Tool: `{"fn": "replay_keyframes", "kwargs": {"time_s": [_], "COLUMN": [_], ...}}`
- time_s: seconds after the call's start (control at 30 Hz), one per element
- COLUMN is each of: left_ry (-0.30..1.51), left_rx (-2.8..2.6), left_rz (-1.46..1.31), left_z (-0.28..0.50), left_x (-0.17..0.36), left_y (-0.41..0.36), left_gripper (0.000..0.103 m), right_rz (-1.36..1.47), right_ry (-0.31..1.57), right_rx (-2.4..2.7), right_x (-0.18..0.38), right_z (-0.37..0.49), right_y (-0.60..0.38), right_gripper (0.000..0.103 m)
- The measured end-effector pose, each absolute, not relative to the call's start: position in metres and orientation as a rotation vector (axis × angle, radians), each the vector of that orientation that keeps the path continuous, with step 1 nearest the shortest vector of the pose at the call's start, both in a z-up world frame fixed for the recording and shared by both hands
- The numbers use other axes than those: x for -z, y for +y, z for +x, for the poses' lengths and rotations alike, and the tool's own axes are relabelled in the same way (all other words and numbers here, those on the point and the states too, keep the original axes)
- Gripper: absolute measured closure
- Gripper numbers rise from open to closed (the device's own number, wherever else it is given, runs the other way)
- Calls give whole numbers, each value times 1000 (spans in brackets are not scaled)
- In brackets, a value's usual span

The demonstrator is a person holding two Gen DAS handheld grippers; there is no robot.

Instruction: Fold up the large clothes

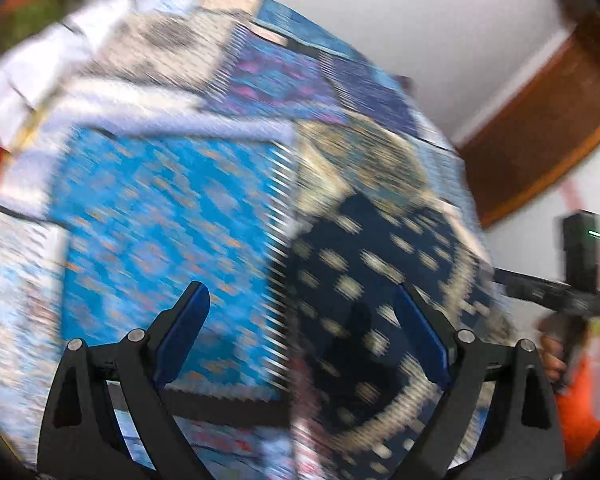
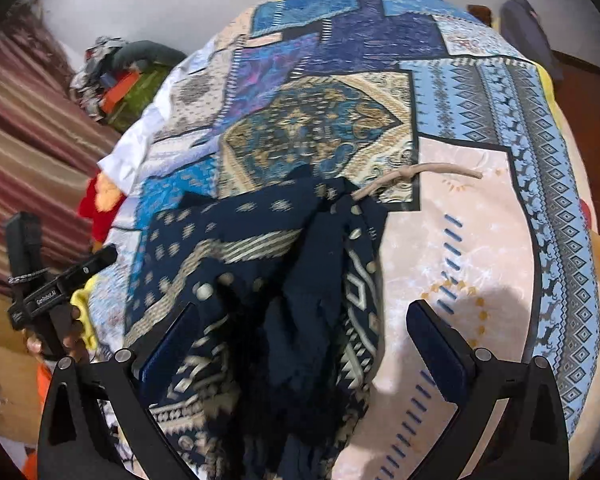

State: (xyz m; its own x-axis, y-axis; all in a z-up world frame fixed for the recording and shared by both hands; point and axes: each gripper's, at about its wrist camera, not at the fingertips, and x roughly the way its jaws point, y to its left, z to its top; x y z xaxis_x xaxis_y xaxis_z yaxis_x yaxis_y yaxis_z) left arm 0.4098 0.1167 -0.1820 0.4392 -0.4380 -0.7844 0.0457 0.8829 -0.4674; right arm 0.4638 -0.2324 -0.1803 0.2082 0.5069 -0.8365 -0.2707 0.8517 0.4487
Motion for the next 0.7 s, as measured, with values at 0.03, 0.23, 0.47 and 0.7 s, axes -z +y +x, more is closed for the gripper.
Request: {"fn": "replay_keyframes", "kwargs": {"time_s": [0.03, 0.23, 0.47, 0.7], "left_ry": [1096, 1191, 1288, 1244], "left_rx": [350, 424, 505, 480], "left_rz": [-429, -533, -671, -572], "left_z": [407, 399, 430, 429], "left_x": [186, 230, 263, 243], "left_y": [114, 90, 67, 46], "left_gripper": [8, 0, 0, 21], "right_rz": [240, 290, 338, 300], "right_ry": [1260, 1373, 1404, 1372], "right_rx": [-566, -592, -641, -647], "right_x": [181, 221, 248, 247], "right_z": [463, 454, 462, 468], "right_y": [-234, -229, -211, -193], "right_gripper": [0, 0, 0, 9]}}
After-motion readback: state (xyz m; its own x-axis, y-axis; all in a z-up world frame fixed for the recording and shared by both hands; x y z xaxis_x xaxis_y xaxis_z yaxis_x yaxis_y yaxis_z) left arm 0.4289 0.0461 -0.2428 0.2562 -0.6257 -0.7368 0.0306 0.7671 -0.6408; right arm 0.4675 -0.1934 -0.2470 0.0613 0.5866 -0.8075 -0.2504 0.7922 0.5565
